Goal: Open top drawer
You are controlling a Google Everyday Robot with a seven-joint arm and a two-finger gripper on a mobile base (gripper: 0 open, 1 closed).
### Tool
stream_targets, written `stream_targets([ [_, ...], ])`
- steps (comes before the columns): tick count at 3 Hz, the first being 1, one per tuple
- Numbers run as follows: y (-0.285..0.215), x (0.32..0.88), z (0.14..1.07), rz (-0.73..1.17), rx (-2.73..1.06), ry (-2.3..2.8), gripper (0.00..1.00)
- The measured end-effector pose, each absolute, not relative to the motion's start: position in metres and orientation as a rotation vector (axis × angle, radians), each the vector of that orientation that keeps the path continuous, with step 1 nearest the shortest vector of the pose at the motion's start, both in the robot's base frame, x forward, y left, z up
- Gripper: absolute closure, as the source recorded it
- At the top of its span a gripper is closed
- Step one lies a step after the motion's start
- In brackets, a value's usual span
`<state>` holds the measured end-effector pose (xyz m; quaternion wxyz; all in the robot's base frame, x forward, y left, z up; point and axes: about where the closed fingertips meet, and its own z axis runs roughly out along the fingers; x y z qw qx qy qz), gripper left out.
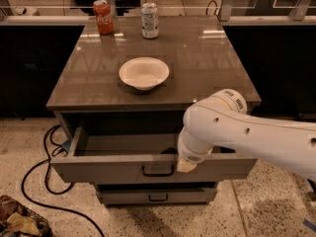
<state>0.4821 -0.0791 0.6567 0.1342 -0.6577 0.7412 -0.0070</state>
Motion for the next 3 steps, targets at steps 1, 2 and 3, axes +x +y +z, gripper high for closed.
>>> stream_targets([
  [1,-0.0793,0.4817,0.6576,-0.023,-1.907,2.147,0.36],
  [2,-0.0796,0.4813,0.6585,-0.026,-1.907,2.146,0.12],
  [3,-0.0798,0.4810,0.6593,-0.029,-1.907,2.146,0.00],
])
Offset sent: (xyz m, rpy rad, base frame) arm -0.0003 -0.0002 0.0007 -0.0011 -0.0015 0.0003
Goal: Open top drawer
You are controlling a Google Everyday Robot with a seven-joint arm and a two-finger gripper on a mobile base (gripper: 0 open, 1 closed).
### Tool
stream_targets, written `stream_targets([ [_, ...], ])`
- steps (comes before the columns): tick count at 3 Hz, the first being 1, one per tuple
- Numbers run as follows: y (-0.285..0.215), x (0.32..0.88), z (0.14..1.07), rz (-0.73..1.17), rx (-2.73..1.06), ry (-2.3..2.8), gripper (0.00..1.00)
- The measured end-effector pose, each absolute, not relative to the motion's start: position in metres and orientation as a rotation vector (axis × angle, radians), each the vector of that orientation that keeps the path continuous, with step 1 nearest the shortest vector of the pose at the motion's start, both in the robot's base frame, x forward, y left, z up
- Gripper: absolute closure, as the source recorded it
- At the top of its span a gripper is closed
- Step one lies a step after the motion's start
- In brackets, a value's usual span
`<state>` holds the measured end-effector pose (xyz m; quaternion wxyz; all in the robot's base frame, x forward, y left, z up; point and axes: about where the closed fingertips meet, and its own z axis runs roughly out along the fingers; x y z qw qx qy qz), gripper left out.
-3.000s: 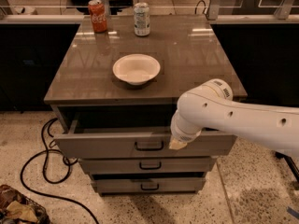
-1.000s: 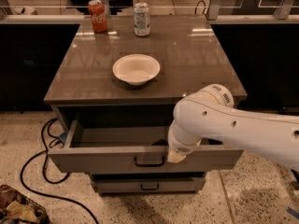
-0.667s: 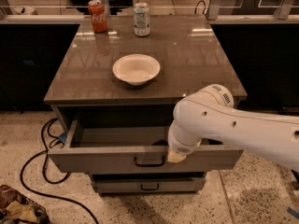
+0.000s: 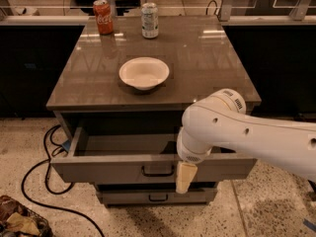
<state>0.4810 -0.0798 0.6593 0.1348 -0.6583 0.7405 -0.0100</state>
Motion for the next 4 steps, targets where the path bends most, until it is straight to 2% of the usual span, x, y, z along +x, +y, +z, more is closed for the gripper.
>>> stream_targets([
  [1,-0.080,0.481,0.660,-0.031,-1.907,2.145,0.00],
  [3,-0.096,0.484,0.713,-0.244,-1.871,2.152,0.00],
  [4,-0.103,0.484,0.732,-0.334,-1.851,2.157,0.18],
])
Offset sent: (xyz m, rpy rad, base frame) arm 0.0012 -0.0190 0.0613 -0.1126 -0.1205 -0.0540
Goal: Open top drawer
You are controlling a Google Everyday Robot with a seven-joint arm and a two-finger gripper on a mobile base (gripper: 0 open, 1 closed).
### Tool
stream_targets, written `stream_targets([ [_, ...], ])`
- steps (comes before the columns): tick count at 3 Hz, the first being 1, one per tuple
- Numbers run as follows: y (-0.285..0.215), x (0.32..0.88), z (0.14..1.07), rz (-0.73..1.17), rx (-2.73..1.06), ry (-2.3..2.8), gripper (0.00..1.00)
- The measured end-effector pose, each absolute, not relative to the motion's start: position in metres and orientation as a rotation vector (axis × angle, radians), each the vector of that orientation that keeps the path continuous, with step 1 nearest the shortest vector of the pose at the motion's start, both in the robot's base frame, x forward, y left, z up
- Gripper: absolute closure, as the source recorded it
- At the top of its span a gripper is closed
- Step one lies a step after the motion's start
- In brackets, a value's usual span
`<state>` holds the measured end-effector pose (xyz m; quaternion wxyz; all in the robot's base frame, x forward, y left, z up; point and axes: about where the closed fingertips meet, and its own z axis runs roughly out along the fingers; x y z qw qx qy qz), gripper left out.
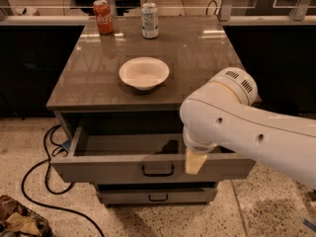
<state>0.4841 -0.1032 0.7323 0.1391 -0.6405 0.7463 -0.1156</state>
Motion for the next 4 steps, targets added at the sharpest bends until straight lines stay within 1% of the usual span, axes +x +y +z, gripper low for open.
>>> stream_targets([
  [3,-0.1028,0.4833,0.7329,-0.335,-1.853,2.154,0.87],
  [4,-0.1027,0.4837,0.7324,-0.333,-1.853,2.154,1.00],
])
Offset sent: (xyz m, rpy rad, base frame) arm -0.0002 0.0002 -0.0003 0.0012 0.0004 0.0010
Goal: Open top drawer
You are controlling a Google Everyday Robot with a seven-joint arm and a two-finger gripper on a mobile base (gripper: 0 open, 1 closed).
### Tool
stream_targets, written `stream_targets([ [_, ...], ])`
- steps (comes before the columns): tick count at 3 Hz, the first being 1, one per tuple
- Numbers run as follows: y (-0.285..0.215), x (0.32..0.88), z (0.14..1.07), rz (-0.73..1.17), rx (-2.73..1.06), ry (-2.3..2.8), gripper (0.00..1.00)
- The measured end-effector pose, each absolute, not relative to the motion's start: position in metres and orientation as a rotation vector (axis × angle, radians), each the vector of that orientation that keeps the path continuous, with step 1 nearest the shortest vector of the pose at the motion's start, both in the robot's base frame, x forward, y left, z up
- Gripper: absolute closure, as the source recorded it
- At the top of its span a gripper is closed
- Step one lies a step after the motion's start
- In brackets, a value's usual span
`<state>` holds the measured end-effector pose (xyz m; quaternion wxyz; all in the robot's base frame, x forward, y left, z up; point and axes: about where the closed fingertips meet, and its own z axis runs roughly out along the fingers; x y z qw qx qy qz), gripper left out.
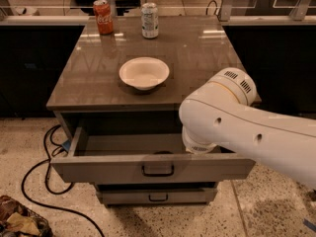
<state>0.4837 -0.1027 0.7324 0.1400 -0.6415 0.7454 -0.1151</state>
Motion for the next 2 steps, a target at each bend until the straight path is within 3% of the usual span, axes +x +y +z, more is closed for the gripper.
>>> stream_targets([
  [2,-0.111,0.515,0.694,-0.207,-1.862,2.143,1.00],
])
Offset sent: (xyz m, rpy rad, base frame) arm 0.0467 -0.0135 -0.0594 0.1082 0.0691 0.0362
